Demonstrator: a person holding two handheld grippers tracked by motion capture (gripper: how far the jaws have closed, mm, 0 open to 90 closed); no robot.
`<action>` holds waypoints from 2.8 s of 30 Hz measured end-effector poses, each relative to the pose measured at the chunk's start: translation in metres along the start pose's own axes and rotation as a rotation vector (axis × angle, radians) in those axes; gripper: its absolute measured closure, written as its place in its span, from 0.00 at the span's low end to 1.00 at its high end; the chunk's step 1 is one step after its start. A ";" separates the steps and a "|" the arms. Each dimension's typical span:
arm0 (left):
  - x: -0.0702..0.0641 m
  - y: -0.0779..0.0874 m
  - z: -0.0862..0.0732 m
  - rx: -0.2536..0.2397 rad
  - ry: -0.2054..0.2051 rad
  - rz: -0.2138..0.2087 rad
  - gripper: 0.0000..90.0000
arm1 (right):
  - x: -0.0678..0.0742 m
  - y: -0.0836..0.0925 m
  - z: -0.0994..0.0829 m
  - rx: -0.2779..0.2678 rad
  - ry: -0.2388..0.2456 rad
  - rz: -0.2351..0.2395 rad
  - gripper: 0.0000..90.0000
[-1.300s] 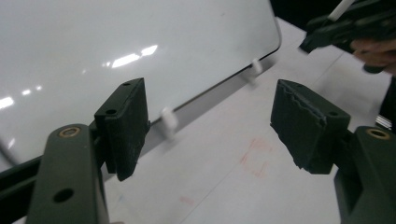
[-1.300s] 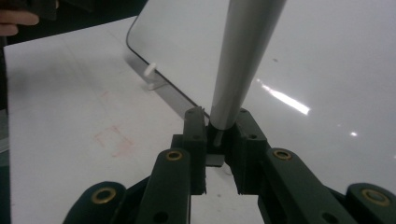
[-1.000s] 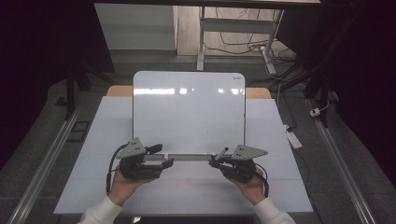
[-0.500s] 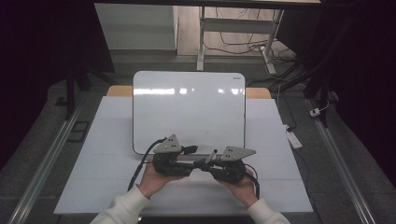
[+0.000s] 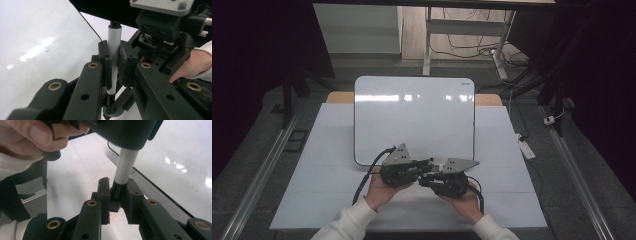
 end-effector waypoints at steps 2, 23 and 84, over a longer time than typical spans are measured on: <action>0.001 0.003 0.000 0.008 -0.010 0.025 0.90 | 0.003 0.001 0.000 -0.017 0.016 -0.004 0.77; 0.079 0.073 -0.004 -0.010 0.162 0.292 0.90 | -0.038 0.115 -0.044 -0.144 0.015 -0.402 0.53; 0.138 0.112 -0.001 0.111 0.155 0.457 0.41 | -0.066 0.128 -0.062 -0.102 -0.042 -0.466 0.50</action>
Point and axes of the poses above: each handheld gripper's, and its own axes: y roughly backward along the jaws, z roughly out of its top, x roughly to its left, the point moved 1 cm from there along -y, roughly forward along the jaws, and after that the axes turned 10 degrees about -y, right-handed, at the moved point
